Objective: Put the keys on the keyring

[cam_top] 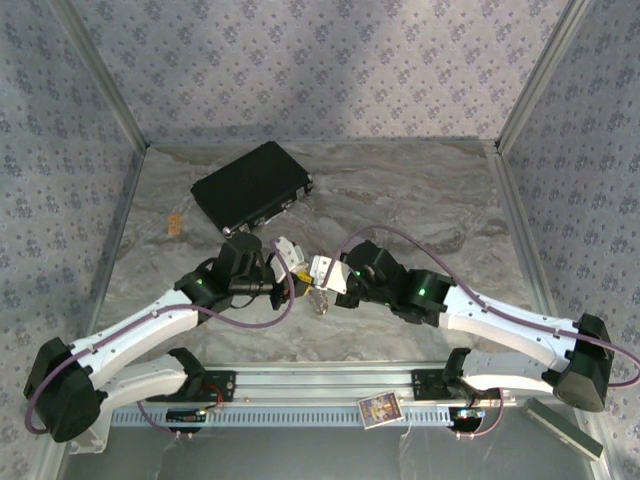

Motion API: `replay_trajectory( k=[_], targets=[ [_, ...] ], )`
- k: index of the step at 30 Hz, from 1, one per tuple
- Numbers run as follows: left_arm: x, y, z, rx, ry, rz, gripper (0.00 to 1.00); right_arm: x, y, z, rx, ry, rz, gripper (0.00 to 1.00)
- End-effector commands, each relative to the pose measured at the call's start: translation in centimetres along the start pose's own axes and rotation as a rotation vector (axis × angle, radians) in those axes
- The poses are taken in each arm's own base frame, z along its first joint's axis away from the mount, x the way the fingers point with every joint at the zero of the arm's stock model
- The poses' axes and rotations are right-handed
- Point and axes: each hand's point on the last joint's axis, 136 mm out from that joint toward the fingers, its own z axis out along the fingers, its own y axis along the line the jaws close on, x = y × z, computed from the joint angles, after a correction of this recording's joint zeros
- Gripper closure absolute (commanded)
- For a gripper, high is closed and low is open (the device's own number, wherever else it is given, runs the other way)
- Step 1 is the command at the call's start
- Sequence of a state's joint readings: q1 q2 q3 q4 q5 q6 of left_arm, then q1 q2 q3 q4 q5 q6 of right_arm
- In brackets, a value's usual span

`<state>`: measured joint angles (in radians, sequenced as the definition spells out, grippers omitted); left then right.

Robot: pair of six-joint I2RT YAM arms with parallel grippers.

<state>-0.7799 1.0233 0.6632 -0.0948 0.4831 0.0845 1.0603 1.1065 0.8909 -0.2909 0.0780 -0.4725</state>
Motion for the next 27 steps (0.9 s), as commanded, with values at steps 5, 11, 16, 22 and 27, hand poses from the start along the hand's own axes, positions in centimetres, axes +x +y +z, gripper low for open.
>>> replay_trajectory(
  k=[5,11,16,22,27],
  targets=[
    [-2.0,-0.6,-0.4,0.023,-0.046,0.030,1.00,-1.5,-0.7,-0.9,0.041,-0.045,-0.030,1.00],
    [-2.1,-0.6,-0.3,0.022,-0.047,0.031,1.00,-1.5,-0.3,-0.6,0.025,-0.043,-0.036,1.00],
    [-2.0,-0.6,-0.3,0.022,-0.046,0.031,1.00,-1.6,-0.1,-0.5,0.014,-0.046,-0.037,1.00],
    [-2.1,-0.6,-0.3,0.022,-0.046,0.032,1.00,-1.6,0.3,-0.3,-0.006,-0.045,-0.033,1.00],
    [-2.1,-0.5,-0.3,0.020,-0.045,0.032,1.00,-1.6,0.7,0.0,-0.022,-0.043,-0.031,1.00]
  ],
)
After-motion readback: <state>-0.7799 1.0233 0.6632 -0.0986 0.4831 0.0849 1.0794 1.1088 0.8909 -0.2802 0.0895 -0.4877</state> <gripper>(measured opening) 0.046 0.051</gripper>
